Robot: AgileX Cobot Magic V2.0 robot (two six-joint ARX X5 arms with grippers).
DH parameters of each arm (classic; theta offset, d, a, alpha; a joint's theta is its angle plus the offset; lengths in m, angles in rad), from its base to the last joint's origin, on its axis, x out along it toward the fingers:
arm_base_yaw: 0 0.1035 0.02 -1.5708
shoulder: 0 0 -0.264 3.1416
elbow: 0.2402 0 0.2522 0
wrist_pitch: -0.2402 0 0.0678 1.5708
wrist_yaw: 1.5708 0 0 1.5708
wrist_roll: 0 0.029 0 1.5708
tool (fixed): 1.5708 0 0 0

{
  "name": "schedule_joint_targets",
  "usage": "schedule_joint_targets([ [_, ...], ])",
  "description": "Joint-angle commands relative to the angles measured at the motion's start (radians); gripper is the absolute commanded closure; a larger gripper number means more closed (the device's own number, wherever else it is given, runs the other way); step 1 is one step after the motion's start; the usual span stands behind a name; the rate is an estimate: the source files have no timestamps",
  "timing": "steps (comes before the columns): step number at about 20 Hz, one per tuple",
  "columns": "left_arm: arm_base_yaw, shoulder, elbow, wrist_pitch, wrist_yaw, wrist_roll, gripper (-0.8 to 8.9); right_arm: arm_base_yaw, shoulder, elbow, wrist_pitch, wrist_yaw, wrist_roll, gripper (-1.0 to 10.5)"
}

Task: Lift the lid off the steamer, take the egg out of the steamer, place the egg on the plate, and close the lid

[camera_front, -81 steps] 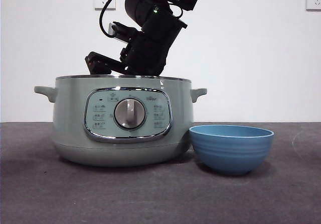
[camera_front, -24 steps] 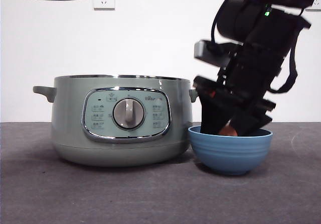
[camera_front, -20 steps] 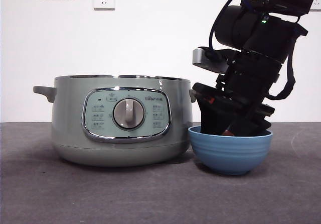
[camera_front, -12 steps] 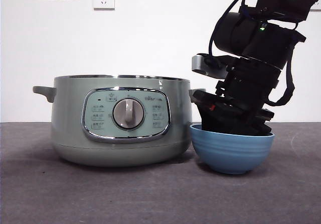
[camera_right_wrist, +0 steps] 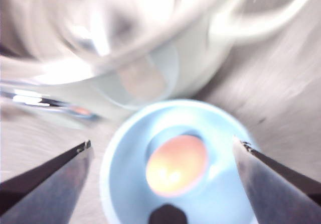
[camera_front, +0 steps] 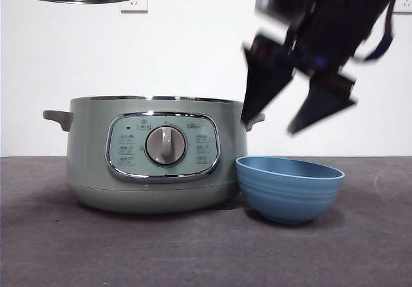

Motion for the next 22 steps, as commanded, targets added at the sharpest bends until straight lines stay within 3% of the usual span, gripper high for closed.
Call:
schedule_joint_targets([
  [1,0.000,0.052,0.009,0.105,0.014,0.002,8.22,0.003,-0.122,-0.004,-0.019,0.000,0.008,4.7],
  [11,0.000,0.448,0.009,0.470,0.080,0.005,8.22,0.001,-0.636,-0.004,-0.092,0.078,0.064,4.7],
  [16,0.000,0.581,0.009,0.583,0.080,0.005,8.22,0.001,-0.735,-0.004,-0.123,0.076,0.113,4.7],
  [22,0.000,0.640,0.009,0.609,0.075,0.005,8.22,0.001,-0.751,-0.004,-0.161,0.076,0.122,4.7],
])
